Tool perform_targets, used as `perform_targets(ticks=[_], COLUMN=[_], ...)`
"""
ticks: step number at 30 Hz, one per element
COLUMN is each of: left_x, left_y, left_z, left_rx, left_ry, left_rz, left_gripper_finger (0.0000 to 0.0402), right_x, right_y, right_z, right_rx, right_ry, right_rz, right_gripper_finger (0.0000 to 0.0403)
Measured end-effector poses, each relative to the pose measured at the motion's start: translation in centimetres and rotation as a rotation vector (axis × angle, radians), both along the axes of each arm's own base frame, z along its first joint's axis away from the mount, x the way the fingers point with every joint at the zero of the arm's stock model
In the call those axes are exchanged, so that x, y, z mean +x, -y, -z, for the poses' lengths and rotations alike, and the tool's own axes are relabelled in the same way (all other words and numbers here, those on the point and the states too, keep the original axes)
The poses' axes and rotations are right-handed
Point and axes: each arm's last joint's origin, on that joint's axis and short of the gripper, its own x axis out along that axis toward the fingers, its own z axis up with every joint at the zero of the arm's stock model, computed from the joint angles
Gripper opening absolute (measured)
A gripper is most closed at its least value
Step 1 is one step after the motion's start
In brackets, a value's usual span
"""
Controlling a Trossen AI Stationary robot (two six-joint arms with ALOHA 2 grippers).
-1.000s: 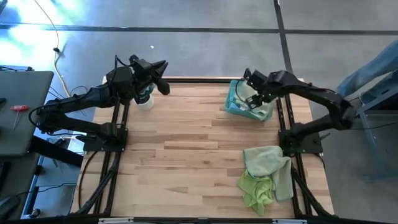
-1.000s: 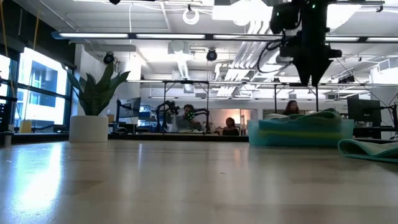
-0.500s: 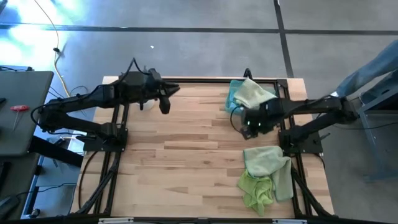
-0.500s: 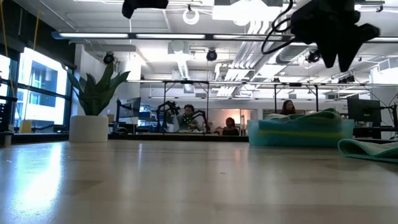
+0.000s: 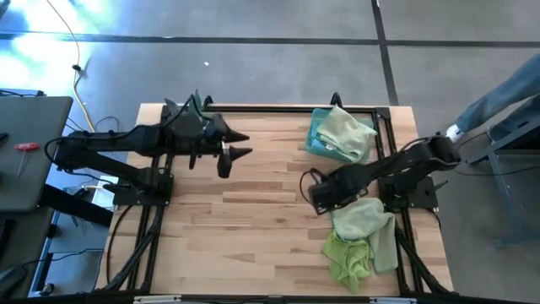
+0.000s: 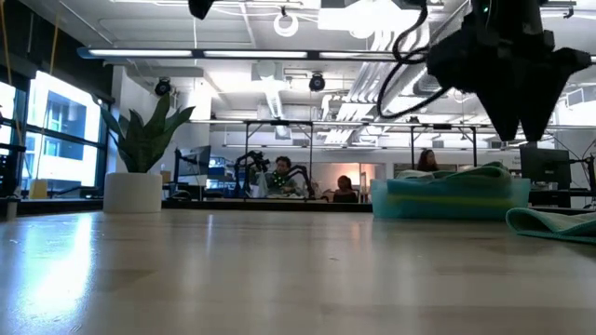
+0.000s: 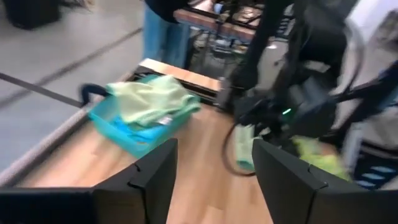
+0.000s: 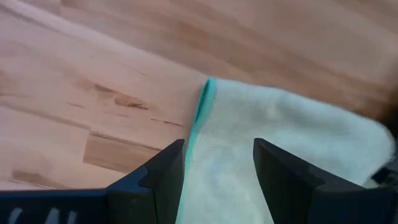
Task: Fold microfiber towels
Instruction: Fold the green microfiber cloth
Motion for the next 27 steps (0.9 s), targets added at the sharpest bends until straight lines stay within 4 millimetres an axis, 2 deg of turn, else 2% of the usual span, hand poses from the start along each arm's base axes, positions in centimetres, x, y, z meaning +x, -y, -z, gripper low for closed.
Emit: perform_targets(ticks=[6,13,21,27], left_x=[0.2,0.3,0.2,0.1], left_y=[1.9,4.0,6.1,7.1], left_z=[-0.1,-0.1,-0.1,-0.1], left_rx=[-0.135,-0.238,-0.270,-0.264], left_ry=[0.037,0.054,0.063,0.074], left_rz=[0.092,0.142,0.144,0.125], left_gripper_finger=[0.0203,0.0200,0.0200,0.0200], right_x=[1.3,2.1,2.2,2.6], right_y=[-1.7,-2.0,-1.5,-1.5], right_z=[2.9,5.7,7.1,7.4], right_rx=[-0.028,-0.120,-0.190,-0.193], right_ry=[-0.059,-0.145,-0.220,-0.204], right_rz=[-0.026,-0.061,-0.072,-0.070], right_gripper_finger=[0.0181,0.0181,0.0181,0.0181])
